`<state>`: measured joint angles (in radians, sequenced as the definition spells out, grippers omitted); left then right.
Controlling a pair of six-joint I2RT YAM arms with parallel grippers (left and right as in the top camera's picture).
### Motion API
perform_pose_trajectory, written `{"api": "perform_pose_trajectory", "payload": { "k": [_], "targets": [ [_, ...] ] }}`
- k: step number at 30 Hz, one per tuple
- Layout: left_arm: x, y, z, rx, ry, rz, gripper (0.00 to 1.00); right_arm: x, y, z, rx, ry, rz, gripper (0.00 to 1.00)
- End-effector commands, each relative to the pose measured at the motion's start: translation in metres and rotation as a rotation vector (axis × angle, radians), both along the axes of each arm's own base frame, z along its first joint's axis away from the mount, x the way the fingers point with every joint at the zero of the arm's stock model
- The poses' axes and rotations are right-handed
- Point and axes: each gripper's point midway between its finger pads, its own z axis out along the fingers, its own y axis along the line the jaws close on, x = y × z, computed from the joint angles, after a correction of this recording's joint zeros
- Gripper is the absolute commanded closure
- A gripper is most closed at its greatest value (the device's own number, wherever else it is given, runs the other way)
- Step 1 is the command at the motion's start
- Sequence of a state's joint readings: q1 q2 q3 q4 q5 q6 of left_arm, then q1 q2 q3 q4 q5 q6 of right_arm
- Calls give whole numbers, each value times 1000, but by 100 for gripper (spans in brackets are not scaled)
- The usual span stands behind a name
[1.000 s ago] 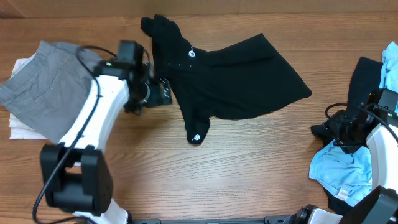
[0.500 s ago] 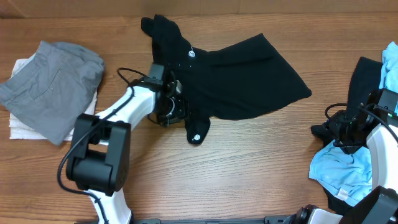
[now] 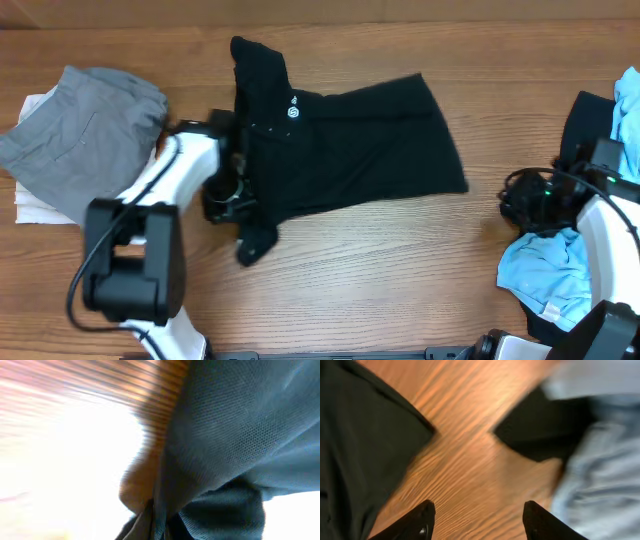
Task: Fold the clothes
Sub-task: 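Pull the polo collar upward with the left gripper to straighten it, then grasp the polo's right hem with the right gripper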
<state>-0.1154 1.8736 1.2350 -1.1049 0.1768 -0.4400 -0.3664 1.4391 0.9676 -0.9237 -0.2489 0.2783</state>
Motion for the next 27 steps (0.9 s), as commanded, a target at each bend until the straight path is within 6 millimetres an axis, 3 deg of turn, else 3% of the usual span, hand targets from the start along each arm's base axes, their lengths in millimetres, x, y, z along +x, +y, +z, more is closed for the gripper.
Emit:
{"api": "perform_pose_trajectory", "payload": {
  "k": [1, 7, 10, 15, 22, 23, 26, 27],
  "targets": [
    [15, 26, 27, 89, -102, 34, 95, 15, 31, -2, 23, -28, 149, 38],
    [14, 22, 26, 90, -103, 17, 93, 10, 78, -33, 58, 84, 299, 39],
    [15, 20, 26, 90, -108, 10, 93, 6, 91, -48, 64, 127, 335, 39],
    [15, 18, 26, 90, -107, -3, 93, 10, 96, -69, 69, 155, 354, 44],
    [13, 19, 26, 93, -102, -23, 92, 11, 82, -91, -4, 206, 340, 47],
    [13, 19, 26, 92, -103, -22, 92, 13, 82, -91, -5, 199, 343, 55],
    [12, 19, 26, 93, -101, -22, 92, 15, 83, -91, 0, 187, 344, 96],
    [12, 19, 26, 93, -99, -23, 91, 15, 83, -91, -1, 187, 344, 96]
  ]
}}
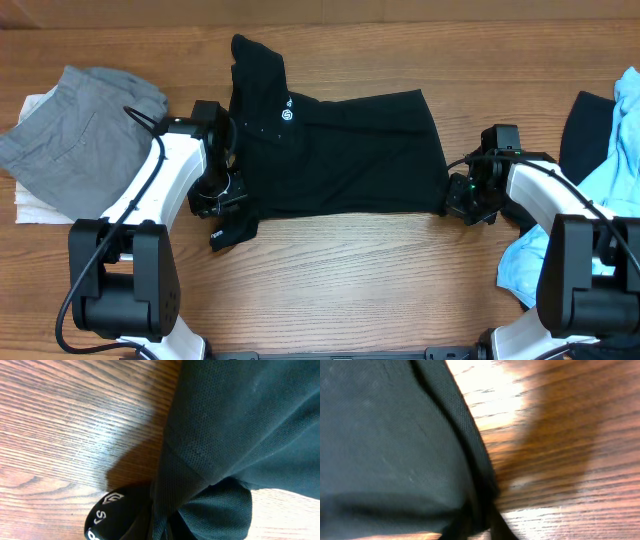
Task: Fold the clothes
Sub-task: 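Grasp the polo's right hem with the right gripper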
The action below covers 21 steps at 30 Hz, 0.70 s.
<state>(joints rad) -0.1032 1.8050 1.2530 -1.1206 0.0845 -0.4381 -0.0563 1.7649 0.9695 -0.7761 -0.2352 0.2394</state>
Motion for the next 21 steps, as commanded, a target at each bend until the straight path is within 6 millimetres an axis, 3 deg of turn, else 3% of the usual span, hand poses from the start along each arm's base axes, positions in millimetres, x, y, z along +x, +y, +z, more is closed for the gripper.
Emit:
{"api": "perform_pose_trajectory", "payload": {
  "k": [1, 2, 6, 9, 10, 12, 21],
  "targets": [
    [2, 1, 5, 11, -16, -21, 92, -2, -3, -6, -21, 18, 0, 96],
    [2, 1, 5, 11, -14, -20, 91, -2, -8, -4, -34, 26, -19, 96],
    [1, 1, 5, 10, -12, -21, 88, -3, -66, 16, -218, 94, -294, 96],
    [0, 1, 5, 11, -5, -21, 33, 10, -100, 49, -252, 47, -394, 96],
    [-1, 1, 6, 11, -2, -20, 28, 14, -107, 57, -251, 27, -415, 96],
    [-2, 1, 6, 11, 1, -20, 25, 17, -114, 65, -254, 6, -422, 96],
    [-5, -2, 6, 5, 12, -21, 25, 4, -122, 60, -314, 51, -431, 96]
  ]
}}
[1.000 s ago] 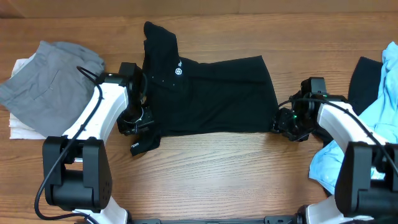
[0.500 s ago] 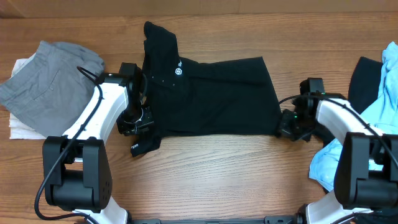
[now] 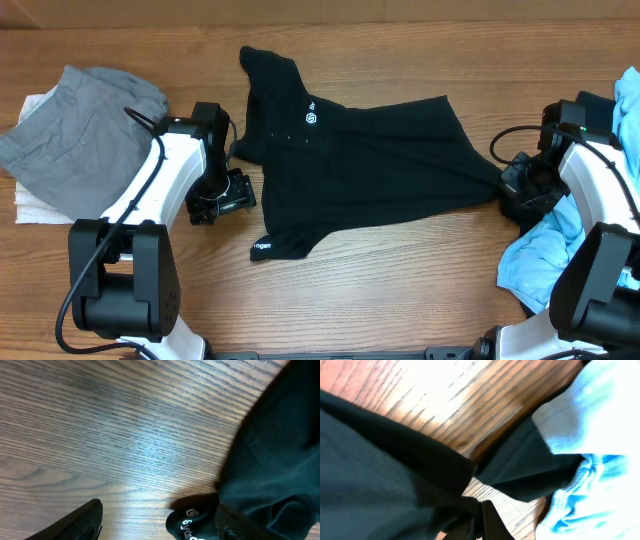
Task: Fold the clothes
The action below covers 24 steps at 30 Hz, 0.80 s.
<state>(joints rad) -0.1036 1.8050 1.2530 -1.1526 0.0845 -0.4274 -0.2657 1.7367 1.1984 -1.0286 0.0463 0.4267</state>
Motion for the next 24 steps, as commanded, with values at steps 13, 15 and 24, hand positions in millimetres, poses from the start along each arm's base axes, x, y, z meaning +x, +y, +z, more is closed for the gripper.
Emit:
{"api": "perform_pose_trajectory", "payload": {
  "k": [13, 15, 24],
  "targets": [
    [-12, -45, -29, -149, -17, 3, 32, -2, -8, 5, -52, -4, -18, 96],
    [-18, -46, -37, -159, -3, 38, 34, -2, -8, 5, -52, -4, -18, 96],
    [-42, -92, -44, -407, 50, 36, 36, -2, -8, 5, -51, -3, -18, 96]
  ]
}}
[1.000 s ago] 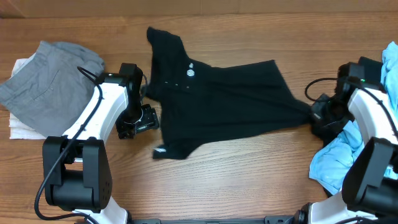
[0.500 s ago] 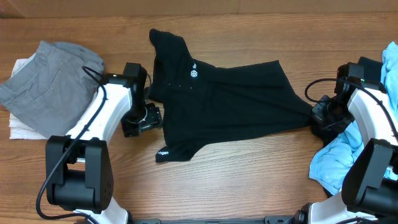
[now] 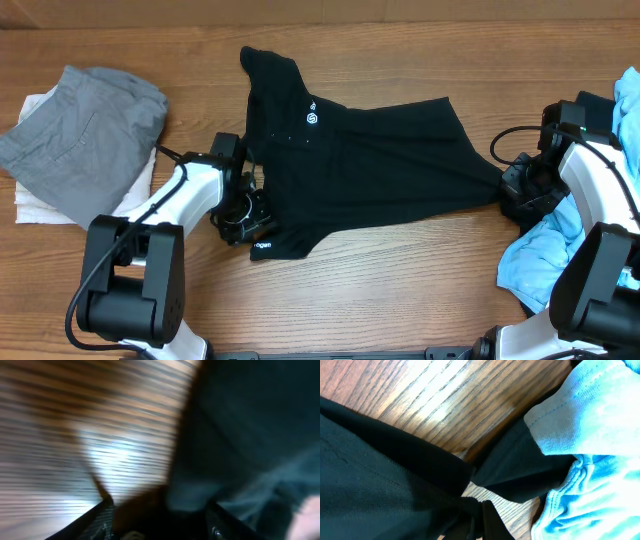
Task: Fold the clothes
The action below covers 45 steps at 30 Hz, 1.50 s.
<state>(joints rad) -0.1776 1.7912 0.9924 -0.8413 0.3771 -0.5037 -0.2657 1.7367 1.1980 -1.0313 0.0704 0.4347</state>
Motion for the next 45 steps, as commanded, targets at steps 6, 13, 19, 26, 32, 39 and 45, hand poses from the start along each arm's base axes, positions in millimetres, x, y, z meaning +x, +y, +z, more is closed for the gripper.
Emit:
{"api": "perform_pose_trajectory", "payload": {
  "k": [6, 13, 19, 26, 32, 39, 45],
  "targets": [
    [-29, -16, 1, -76, 99, -24, 96, 0, -4, 5, -29, -11, -8, 96],
    [-47, 52, 8, 186, 196, 36, 96, 1, -4, 5, -31, -17, -8, 96],
    [-46, 81, 14, 275, 192, 77, 51, 1, -4, 5, -31, -16, -8, 96],
    [-40, 70, 14, 187, 179, 104, 49, 1, -4, 5, -31, -17, -8, 96],
    [-12, 23, 21, -74, 45, 31, 48, 1, -4, 5, -31, -17, -7, 96],
    [0, 8, 17, -81, -29, -20, 41, 1, -4, 5, -31, -17, -8, 96],
    [-1, 7, 7, 10, -45, -44, 39, 1, -4, 5, -30, -16, -7, 96]
  ]
}}
